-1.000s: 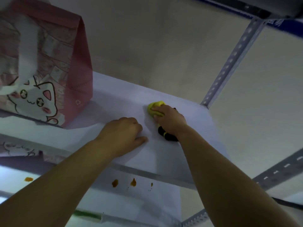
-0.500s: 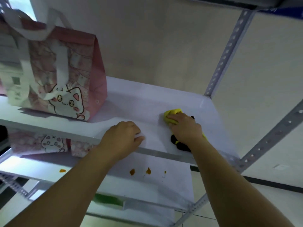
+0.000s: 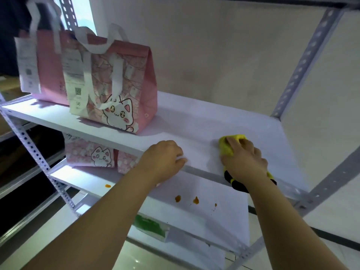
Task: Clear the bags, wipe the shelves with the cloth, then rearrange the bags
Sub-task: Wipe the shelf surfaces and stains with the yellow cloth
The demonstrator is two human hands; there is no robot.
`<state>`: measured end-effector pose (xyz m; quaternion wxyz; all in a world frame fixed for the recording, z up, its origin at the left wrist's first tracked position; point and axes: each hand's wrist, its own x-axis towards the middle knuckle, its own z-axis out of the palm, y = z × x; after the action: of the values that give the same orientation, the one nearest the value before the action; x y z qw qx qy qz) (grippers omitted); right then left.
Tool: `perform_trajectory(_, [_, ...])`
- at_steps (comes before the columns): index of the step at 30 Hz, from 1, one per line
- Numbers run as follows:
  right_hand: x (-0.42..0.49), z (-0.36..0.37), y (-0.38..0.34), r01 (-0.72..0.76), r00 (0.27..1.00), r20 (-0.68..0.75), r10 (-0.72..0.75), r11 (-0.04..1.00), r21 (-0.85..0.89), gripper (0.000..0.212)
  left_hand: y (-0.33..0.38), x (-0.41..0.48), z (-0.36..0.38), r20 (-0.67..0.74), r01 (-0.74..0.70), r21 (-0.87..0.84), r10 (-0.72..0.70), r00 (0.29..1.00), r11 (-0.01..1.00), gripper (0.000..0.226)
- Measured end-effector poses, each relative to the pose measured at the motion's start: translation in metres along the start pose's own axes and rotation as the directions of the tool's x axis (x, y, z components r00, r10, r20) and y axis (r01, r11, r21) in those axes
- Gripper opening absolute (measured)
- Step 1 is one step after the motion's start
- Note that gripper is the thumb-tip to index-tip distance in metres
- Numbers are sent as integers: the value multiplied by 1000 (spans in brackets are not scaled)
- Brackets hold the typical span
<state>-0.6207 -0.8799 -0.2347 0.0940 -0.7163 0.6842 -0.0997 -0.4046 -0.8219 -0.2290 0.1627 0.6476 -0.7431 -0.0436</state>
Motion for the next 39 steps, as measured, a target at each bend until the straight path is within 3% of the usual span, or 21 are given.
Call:
perform_trajectory(5, [1, 1, -15, 102, 994, -32, -104, 993, -52, 41, -6, -22, -4, -94, 40, -71, -46, 995, 997, 32])
perform_trajectory(13, [-11, 6, -52, 432, 902, -59, -428, 891, 140, 35, -25, -49, -17, -222, 125, -145, -156, 962, 982, 28])
perform_trajectory(21, [-34, 23, -86, 581, 813, -251, -526, 703, 410, 33, -62, -79, -19, -269, 127, -234, -190, 944, 964, 23])
perform_trajectory(24, [-49, 33, -103, 597, 800, -315, -510, 634, 492, 33, -85, -94, -18, -244, 142, -252, -205, 948, 957, 22])
perform_trajectory(29, [-80, 54, -130, 600, 797, -328, -507, 603, 526, 31, -124, -124, -12, -175, 179, -314, -242, 954, 932, 18])
perform_trajectory(39, [-129, 140, -152, 427, 896, -153, -416, 719, 549, 33, -189, -168, 43, 90, 258, -358, -242, 966, 897, 10])
